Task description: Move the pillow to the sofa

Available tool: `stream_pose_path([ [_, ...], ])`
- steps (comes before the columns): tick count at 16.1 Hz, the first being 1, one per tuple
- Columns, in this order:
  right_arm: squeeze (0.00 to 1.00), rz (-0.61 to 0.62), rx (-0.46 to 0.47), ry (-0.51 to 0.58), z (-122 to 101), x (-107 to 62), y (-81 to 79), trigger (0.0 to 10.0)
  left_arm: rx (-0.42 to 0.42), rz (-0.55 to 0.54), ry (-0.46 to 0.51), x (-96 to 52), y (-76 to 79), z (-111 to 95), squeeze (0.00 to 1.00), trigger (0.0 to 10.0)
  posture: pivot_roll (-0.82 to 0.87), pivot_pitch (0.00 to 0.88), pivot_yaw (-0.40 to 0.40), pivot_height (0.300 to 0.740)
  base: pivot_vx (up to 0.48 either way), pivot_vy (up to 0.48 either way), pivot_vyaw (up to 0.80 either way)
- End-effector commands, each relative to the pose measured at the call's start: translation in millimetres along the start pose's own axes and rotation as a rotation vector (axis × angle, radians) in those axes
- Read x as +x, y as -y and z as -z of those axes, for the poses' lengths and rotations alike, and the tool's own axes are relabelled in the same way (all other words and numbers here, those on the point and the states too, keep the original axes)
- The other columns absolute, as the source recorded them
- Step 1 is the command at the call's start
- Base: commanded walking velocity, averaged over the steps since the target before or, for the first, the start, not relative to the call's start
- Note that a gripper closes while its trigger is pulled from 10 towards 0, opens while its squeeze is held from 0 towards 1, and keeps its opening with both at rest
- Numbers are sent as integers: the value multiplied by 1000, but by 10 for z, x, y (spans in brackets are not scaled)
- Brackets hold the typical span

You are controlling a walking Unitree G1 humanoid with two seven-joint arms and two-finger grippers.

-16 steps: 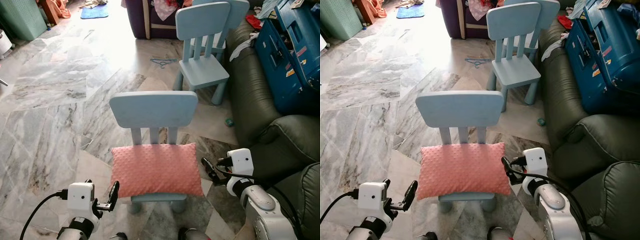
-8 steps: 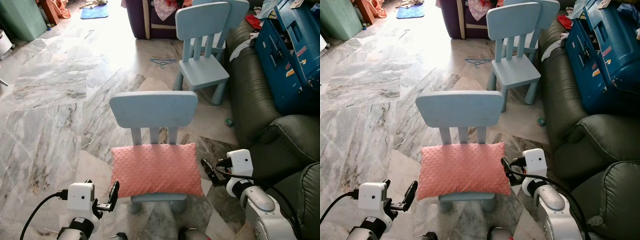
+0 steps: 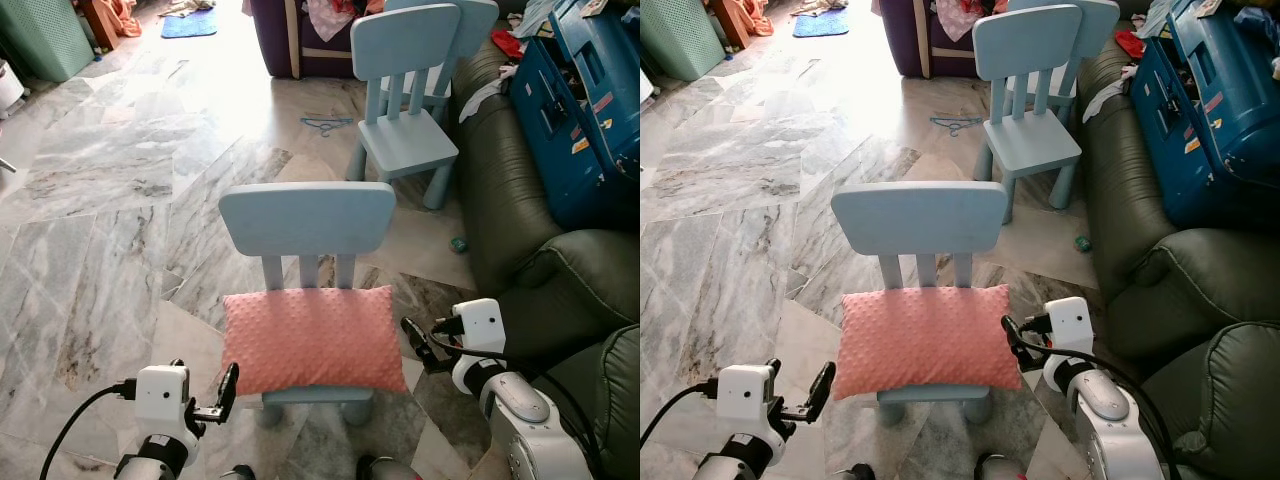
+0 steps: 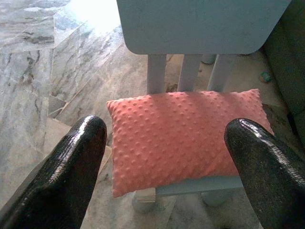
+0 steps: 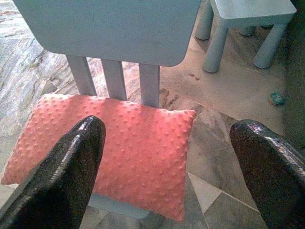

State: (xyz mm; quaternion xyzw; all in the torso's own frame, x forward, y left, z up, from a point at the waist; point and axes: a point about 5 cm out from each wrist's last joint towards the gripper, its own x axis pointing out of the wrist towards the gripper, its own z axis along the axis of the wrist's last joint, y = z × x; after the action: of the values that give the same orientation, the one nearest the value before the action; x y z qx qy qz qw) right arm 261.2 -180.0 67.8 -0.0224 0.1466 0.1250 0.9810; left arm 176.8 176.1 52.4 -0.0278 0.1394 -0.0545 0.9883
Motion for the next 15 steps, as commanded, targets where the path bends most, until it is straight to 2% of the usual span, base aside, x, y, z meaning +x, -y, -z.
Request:
stream_pose_path([
  [1,0,-13,1,0,-2,-22,-28,10000,0,-8,-30,-31,-9,51,0,10000,-152,230,23,740,0,0,0],
  [15,0,-30,-5,4,-14,-14,-57,10000,-3,-9,-32,-25,10,61,0,10000,-157,235,21,730,0,0,0],
])
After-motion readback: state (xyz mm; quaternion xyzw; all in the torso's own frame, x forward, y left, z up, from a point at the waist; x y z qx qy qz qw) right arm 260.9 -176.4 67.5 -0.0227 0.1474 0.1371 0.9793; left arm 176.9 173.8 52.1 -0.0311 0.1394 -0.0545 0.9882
